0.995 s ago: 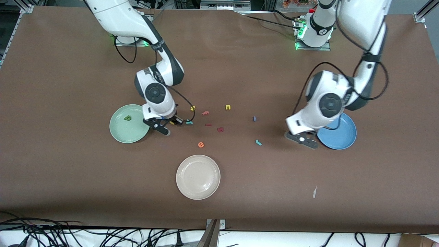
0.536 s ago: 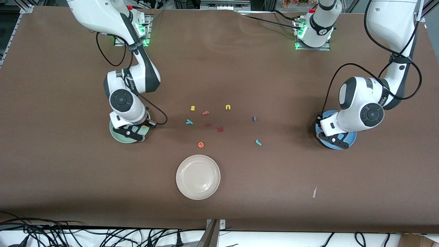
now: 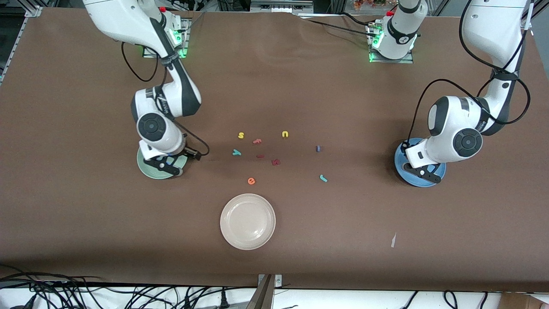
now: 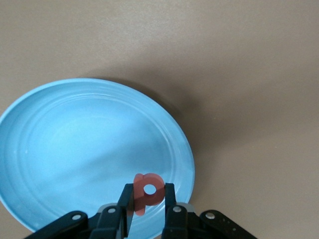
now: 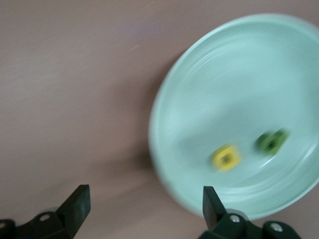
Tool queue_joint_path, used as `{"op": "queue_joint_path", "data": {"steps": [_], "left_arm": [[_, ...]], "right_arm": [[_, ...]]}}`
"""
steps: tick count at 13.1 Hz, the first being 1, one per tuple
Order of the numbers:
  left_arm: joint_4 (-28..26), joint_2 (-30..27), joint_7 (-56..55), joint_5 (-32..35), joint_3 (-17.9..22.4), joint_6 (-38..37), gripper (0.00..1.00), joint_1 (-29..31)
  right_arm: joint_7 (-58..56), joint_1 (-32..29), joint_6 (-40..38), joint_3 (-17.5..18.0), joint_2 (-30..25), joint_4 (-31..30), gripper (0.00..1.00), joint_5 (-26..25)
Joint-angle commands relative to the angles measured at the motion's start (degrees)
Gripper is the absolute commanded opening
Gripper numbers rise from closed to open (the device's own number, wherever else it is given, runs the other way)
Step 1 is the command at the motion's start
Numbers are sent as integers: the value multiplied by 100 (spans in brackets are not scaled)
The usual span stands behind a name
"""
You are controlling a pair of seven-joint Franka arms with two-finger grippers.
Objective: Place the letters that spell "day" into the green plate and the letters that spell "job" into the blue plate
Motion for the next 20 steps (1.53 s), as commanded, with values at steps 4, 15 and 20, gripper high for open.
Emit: {"op": "queue_joint_path", "data": {"steps": [4, 15, 20], "left_arm": [[-59, -116, 28, 131, -91, 146, 53, 48], [29, 165, -1147, -2585, -398, 1016, 69, -1884], [47, 622, -1957, -2594, -407, 1815, 67, -2447]], "right_arm": [[2586, 396, 83, 528, 764, 1048, 100, 475], [3292, 608, 699, 537, 1196, 1067, 64, 475], [3292, 679, 690, 537, 1204, 1049, 43, 475]]}}
